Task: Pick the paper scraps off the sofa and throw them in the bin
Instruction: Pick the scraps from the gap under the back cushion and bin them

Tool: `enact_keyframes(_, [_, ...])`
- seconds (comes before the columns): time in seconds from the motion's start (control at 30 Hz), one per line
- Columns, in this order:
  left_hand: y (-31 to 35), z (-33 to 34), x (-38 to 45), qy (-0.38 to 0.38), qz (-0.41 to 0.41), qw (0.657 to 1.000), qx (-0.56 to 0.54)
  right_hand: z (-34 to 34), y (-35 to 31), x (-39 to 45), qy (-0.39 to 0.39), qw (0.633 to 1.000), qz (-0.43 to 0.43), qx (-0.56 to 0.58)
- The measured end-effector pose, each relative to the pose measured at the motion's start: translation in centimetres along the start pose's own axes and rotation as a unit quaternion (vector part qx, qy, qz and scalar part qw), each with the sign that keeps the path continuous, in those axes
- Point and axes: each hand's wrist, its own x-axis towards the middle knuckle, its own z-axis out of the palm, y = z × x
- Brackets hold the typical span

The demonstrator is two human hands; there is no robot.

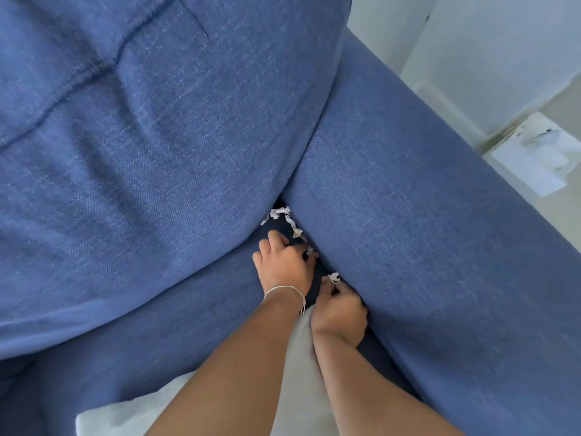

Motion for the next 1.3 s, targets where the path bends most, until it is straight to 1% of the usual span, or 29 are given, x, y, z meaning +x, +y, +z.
enact_keyframes(0.1, [0.2, 0.1, 0.0, 0.004, -0.015, 0.999, -0.036, -0.4, 0.1, -0.5, 0.018, 0.999, -0.031, 0.017])
enact_keyframes(0.2, [-0.2, -0.3, -1.1, 0.013, -0.003, 0.992, -0.125, -1.1, -0.1, -1.1, 0.027, 0.997, -0.067, 0.013])
enact_keyframes(0.27, [-0.6, -0.7, -2.4, 0.003, 0.003, 0.979, -0.205, -1.8, 0.0, -1.7, 0.03, 0.995, -0.091, 0.003])
enact_keyframes(0.33, [-1.1, -1.7, -3.7, 0.011, -0.001, 0.958, -0.288, -2.8, 0.1, -2.5, 0.037, 0.991, -0.125, 0.006])
enact_keyframes(0.4, [-1.6, -3.5, -5.1, 0.029, -0.017, 0.942, -0.333, -4.1, 0.1, -3.6, 0.033, 0.987, -0.151, 0.031])
enact_keyframes(0.5, [-2.0, -6.9, -7.8, 0.055, -0.047, 0.926, -0.37, -7.4, -0.1, -5.8, 0.005, 0.976, -0.198, 0.085])
enact_keyframes(0.57, [-1.9, -9.1, -9.4, 0.074, -0.053, 0.92, -0.381, -10.5, -0.5, -7.2, -0.011, 0.96, -0.243, 0.14])
enact_keyframes(0.63, [-0.6, -11.8, -10.6, 0.085, -0.045, 0.916, -0.39, -14.6, -0.8, -8.2, -0.011, 0.947, -0.259, 0.191])
enact_keyframes(0.7, [2.1, -14.6, -11.7, 0.082, -0.035, 0.902, -0.422, -19.3, -0.9, -8.3, -0.001, 0.94, -0.256, 0.226])
enact_keyframes(0.77, [6.5, -17.1, -13.1, 0.066, -0.012, 0.886, -0.459, -24.5, -0.2, -7.5, 0.018, 0.937, -0.238, 0.255])
enact_keyframes(0.8, [9.1, -17.9, -14.0, 0.053, 0.011, 0.884, -0.464, -27.2, 0.6, -6.8, 0.035, 0.937, -0.222, 0.266])
enact_keyframes(0.9, [17.7, -18.8, -17.5, -0.001, 0.12, 0.888, -0.444, -35.0, 4.5, -3.6, 0.119, 0.938, -0.175, 0.276])
enact_keyframes(0.97, [23.4, -18.1, -19.7, -0.033, 0.194, 0.878, -0.435, -39.7, 8.0, -0.7, 0.178, 0.937, -0.142, 0.265])
enact_keyframes(1.03, [28.5, -17.2, -21.3, -0.039, 0.228, 0.869, -0.437, -42.7, 11.7, 3.1, 0.199, 0.947, -0.09, 0.236])
enact_keyframes(1.13, [35.9, -13.6, -22.8, -0.051, 0.251, 0.862, -0.438, -44.8, 17.7, 9.1, 0.179, 0.963, -0.035, 0.199])
enact_keyframes(1.2, [39.4, -10.8, -23.3, -0.073, 0.264, 0.866, -0.419, -45.2, 20.3, 11.9, 0.148, 0.971, -0.031, 0.186])
enact_keyframes(1.23, [40.9, -9.3, -23.5, -0.077, 0.275, 0.873, -0.394, -45.0, 21.5, 13.3, 0.125, 0.976, -0.028, 0.176])
enact_keyframes(1.3, [42.9, -6.5, -23.9, -0.081, 0.299, 0.891, -0.333, -44.2, 24.1, 15.3, 0.047, 0.988, -0.01, 0.144])
